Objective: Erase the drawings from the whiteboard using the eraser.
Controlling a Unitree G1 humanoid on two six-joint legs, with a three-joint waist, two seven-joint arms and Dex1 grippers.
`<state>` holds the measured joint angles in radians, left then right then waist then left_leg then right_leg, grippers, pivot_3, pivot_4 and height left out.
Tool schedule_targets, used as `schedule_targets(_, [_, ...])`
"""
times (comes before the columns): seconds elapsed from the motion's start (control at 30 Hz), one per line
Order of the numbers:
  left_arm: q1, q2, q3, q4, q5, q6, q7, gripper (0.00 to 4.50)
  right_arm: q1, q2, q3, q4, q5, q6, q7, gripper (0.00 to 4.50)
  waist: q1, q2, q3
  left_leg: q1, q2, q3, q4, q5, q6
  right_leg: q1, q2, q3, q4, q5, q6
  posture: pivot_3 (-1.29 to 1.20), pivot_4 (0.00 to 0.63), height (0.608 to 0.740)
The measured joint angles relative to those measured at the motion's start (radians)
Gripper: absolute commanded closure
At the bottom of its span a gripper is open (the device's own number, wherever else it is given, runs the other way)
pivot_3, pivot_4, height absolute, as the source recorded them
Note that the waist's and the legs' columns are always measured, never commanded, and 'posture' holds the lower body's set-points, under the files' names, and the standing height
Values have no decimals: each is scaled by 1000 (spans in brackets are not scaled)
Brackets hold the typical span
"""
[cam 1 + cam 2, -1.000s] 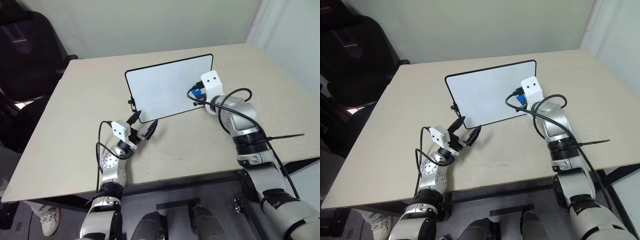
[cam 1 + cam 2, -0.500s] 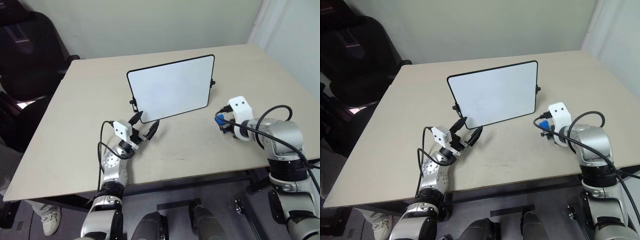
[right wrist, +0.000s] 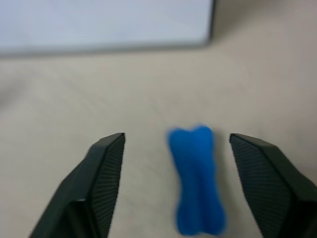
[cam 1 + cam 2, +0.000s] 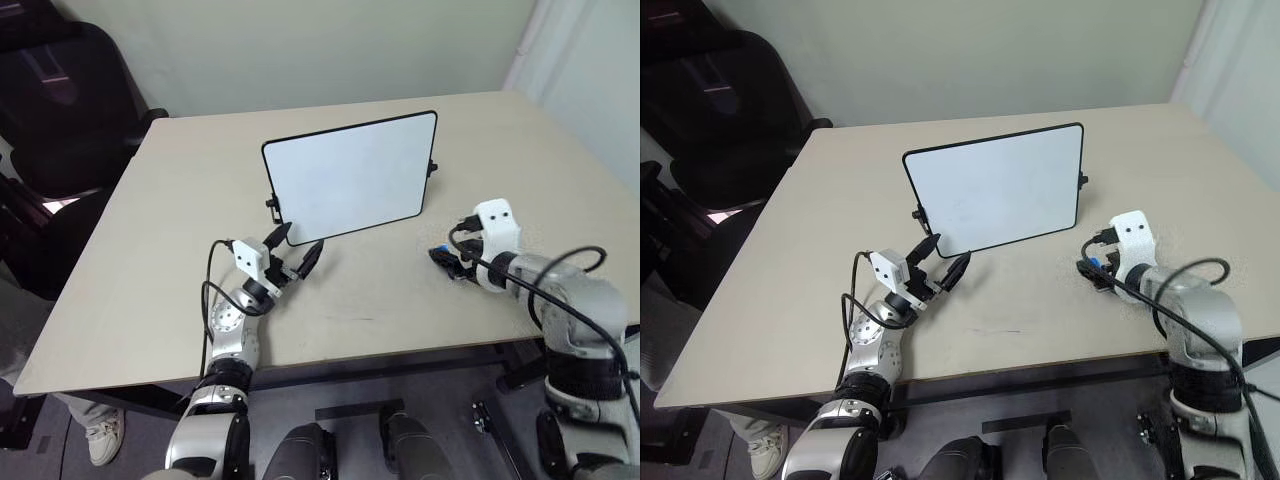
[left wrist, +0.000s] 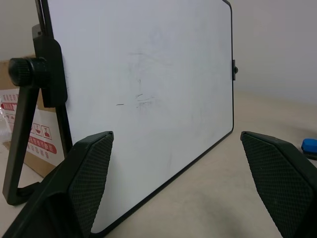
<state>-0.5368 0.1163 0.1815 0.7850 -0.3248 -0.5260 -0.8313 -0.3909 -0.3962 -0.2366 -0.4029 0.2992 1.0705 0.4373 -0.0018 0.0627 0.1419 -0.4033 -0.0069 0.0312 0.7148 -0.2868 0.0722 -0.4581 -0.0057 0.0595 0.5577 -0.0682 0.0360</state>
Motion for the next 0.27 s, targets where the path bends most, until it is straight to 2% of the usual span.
schedule_targets(0.13, [-4,-2,-1,10,3,0,-12,0,55,106,-96,-52,121,-97,17,990,-3,0,0,0,-1,0,0,0,0,1,0,1,-1,0,0,0,150,726])
schedule_targets(0.27, [-7,-7,-2,12,6,-2,-13,0,66,121,-102,-100,205,-146,30,990,-3,0,0,1,-2,0,0,0,2,3,-1,1,-1,-2,2,0,150,726])
